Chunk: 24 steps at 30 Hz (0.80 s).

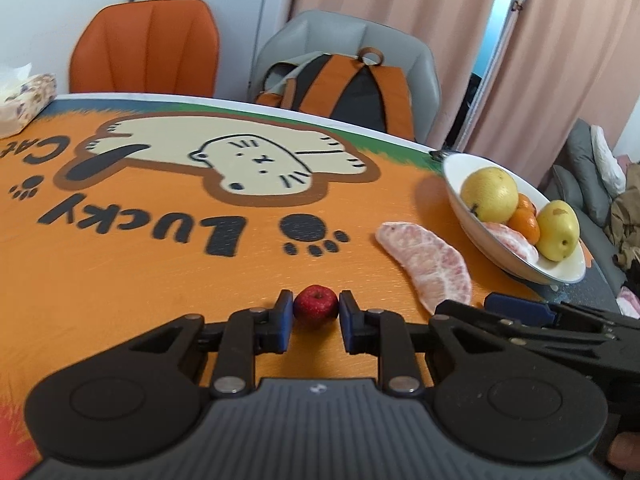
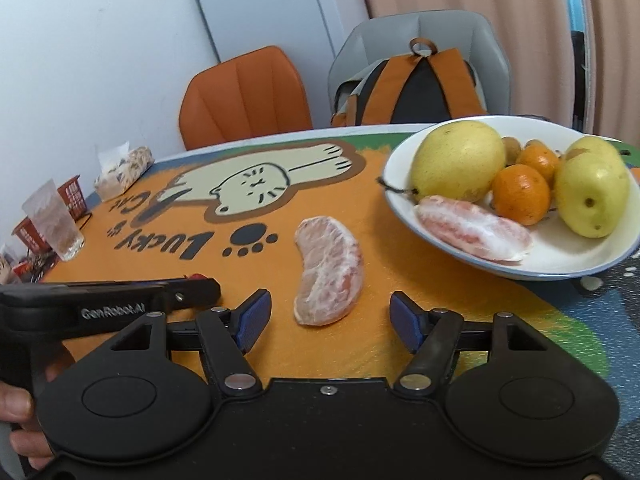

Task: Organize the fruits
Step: 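Grasp the pink pomelo segment with the right tool while the left tool holds the red fruit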

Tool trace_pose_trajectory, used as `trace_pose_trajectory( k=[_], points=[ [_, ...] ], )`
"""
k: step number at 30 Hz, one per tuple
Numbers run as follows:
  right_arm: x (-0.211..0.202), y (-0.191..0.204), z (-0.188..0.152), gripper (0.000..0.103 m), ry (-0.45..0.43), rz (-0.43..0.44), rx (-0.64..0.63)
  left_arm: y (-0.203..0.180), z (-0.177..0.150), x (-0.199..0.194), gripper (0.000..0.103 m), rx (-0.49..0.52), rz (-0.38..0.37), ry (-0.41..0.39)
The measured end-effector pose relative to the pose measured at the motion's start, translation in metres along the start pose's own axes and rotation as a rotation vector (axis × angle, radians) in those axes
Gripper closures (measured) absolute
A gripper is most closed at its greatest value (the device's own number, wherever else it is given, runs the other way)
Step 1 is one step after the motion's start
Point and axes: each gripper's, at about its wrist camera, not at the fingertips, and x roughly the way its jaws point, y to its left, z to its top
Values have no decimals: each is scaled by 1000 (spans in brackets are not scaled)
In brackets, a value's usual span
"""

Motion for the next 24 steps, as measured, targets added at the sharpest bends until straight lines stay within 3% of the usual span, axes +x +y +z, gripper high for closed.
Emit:
trace_pose_trajectory(
  k=[8,19,22,24],
  points=[
    [16,24,5,31,32,-84,-103,29,-1,-11,80,-59,7,-17],
    [31,48,5,34,39,-166,-208,48,-4,-22,80,-98,-4,-31],
    [28,49,3,42,34,-156,-225,49,-5,-24,80,-102,-7,-33],
    [27,53,3,59,34,-148,-243,49,-6,-26,80,-104,-9,-33]
  ],
)
